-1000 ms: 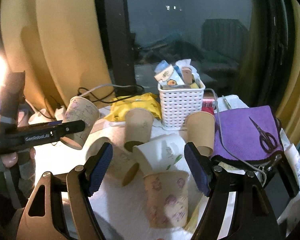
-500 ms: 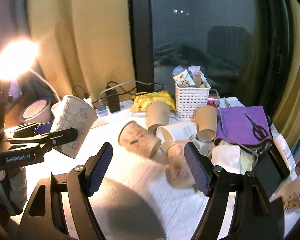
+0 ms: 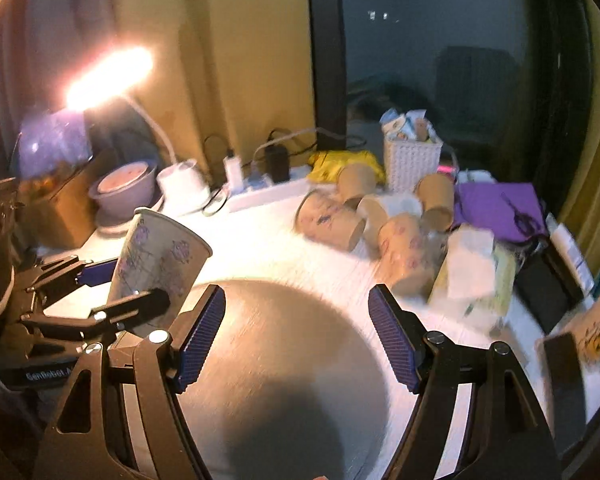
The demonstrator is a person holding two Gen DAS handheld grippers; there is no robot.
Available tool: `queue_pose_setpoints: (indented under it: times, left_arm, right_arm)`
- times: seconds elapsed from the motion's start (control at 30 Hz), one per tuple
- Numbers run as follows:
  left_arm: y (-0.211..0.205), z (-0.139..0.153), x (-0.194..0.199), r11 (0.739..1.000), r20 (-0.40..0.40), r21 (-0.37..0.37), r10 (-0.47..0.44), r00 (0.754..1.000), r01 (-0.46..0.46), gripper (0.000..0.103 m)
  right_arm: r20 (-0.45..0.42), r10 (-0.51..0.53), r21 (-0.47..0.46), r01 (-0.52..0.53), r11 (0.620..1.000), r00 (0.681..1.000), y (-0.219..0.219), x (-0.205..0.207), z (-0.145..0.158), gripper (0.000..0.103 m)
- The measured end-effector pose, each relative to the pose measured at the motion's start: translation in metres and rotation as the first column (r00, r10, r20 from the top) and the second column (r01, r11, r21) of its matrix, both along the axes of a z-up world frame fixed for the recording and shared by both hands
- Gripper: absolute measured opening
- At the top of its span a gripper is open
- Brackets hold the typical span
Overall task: Flip cup upright
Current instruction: 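Carry the cup over the mat while the right tool approaches its rim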
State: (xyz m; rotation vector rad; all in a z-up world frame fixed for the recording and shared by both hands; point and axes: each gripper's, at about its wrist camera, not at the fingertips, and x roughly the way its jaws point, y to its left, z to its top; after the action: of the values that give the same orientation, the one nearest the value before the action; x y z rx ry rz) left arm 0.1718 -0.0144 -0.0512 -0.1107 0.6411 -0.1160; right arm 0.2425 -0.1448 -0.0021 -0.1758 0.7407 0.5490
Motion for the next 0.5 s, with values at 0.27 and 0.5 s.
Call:
queue_pose_setpoints:
  times: [0.27,0.5]
  left_arm:
    - [-0.015,-0.015,-0.057,0.999,0.058,0.05,-0.001,0.998,-0.001,0.062]
    - [-0.034,-0.017,-0.1,0.993,0.167,0.119,-0.041,0.985,0.021,0.062]
  right_arm:
    - [0.001,0.056,-0.008,-0.056,0.998,0.998,0.003,-0.05,0.001,0.077]
    - [-0.037,0.195,0.087,-0.191,0.978,0.98,0.02,-0.092,0.009,0.077]
